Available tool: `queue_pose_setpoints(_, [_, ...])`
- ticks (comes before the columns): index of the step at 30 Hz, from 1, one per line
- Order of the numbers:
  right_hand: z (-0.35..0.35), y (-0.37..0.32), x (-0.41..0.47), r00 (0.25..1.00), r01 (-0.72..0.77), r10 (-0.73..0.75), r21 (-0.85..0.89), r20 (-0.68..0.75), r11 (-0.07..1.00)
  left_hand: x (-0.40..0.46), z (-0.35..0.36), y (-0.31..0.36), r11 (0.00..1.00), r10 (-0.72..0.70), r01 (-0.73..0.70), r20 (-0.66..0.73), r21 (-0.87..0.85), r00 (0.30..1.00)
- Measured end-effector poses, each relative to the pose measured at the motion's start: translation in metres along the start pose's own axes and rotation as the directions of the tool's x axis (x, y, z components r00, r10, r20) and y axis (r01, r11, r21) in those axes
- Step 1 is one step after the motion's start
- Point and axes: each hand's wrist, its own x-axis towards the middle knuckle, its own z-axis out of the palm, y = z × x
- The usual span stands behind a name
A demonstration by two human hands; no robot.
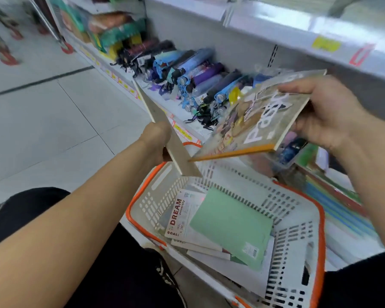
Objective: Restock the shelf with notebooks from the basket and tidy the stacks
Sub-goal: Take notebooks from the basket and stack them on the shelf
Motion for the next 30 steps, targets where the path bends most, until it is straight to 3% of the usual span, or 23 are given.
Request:
queue_pose_setpoints(2, [0.002,-0.030,-0.012,0.994,0.097,-0.107,0.219,0.031,0.971,-0.015,0.010,0.020,0.992,0.016,-0.008,0.067,-0.123,0.998])
queue_pose_setpoints(4, [0.006,-0.038,-0.017,0.989,0.119,-0.139,0.272,0.056,0.955,-0.027,0.021,0.032,0.959,0.032,0.014,0.158,-0.283,0.987])
queue_pose_setpoints(6, [0.003,-0.033,-0.021,0.988,0.157,-0.157,0.151,-0.010,0.976,-0.039,0.033,0.047,0.898,0.065,0.055,0.254,-0.437,0.965])
queue_pose_setpoints(9, [-0.010,-0.004,-0.018,0.946,0.195,-0.232,-0.175,-0.226,0.965,-0.044,0.048,0.062,0.825,0.166,0.069,0.357,-0.561,0.919])
queue_pose_setpoints(12, [-0.008,0.013,-0.020,0.913,0.187,-0.254,-0.227,-0.319,0.956,-0.045,0.067,0.068,0.847,0.245,0.023,0.429,-0.532,0.870])
queue_pose_setpoints(17, [-0.008,0.007,-0.023,0.900,0.321,-0.372,-0.230,-0.227,0.919,-0.048,0.080,0.081,0.894,0.251,-0.017,0.468,-0.448,0.848])
queue_pose_setpoints(21, [-0.036,-0.019,-0.024,0.921,0.340,-0.332,0.004,-0.206,0.940,-0.050,0.080,0.099,0.896,0.268,-0.022,0.501,-0.443,0.823])
queue_pose_setpoints(24, [-0.049,-0.033,-0.032,0.939,0.294,-0.301,-0.068,-0.165,0.953,-0.060,0.088,0.113,0.896,0.297,-0.017,0.568,-0.444,0.768])
queue_pose_setpoints(26, [-0.058,-0.038,-0.038,0.947,0.297,-0.298,-0.021,-0.125,0.955,-0.062,0.097,0.123,0.910,0.302,-0.026,0.619,-0.414,0.725])
queue_pose_setpoints(28, [-0.070,-0.047,-0.044,0.926,0.361,-0.356,0.018,-0.128,0.932,-0.065,0.114,0.140,0.932,0.299,-0.065,0.659,-0.355,0.690])
queue_pose_setpoints(30, [-0.081,-0.058,-0.048,0.871,0.459,-0.437,0.053,-0.223,0.887,-0.072,0.142,0.166,0.948,0.305,-0.136,0.691,-0.289,0.655])
